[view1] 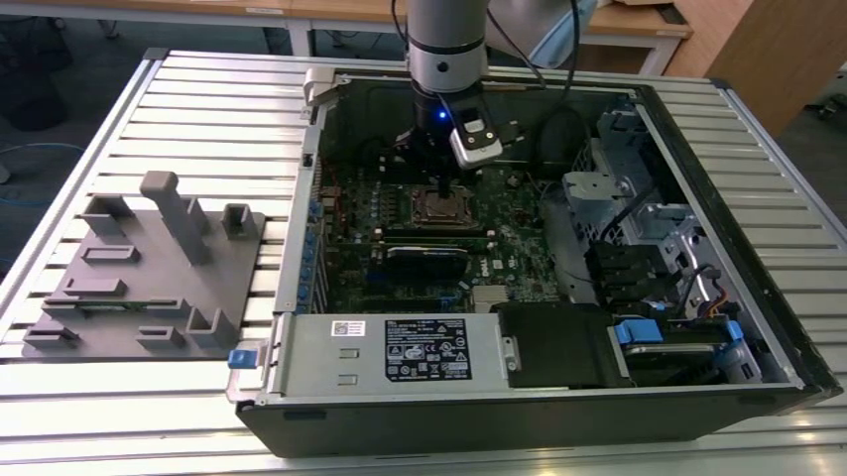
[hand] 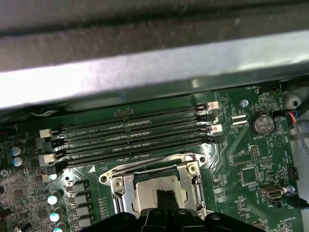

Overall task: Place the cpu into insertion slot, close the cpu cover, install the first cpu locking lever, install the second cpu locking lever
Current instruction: 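Install the first cpu locking lever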

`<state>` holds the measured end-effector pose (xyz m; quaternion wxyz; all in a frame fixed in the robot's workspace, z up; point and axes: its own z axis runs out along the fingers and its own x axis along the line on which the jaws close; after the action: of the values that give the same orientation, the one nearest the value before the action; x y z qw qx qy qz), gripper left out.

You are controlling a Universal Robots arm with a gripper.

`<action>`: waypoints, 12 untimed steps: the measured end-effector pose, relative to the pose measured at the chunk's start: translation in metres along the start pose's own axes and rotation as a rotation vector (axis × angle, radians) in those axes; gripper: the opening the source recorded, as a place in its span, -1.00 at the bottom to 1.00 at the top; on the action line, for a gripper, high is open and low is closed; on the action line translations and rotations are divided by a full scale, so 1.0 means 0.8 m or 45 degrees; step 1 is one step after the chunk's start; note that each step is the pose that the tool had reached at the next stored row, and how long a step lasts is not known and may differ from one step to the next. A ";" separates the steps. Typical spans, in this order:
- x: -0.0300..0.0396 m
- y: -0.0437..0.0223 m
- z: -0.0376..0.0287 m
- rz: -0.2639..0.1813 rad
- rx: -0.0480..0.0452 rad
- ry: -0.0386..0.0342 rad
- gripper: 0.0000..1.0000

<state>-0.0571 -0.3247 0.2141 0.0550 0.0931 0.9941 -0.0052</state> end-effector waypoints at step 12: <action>-0.0001 0.0000 -0.0002 -0.001 0.009 0.0453 -0.79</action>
<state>-0.0571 -0.3247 0.2143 0.0370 0.0930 0.9950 -0.0069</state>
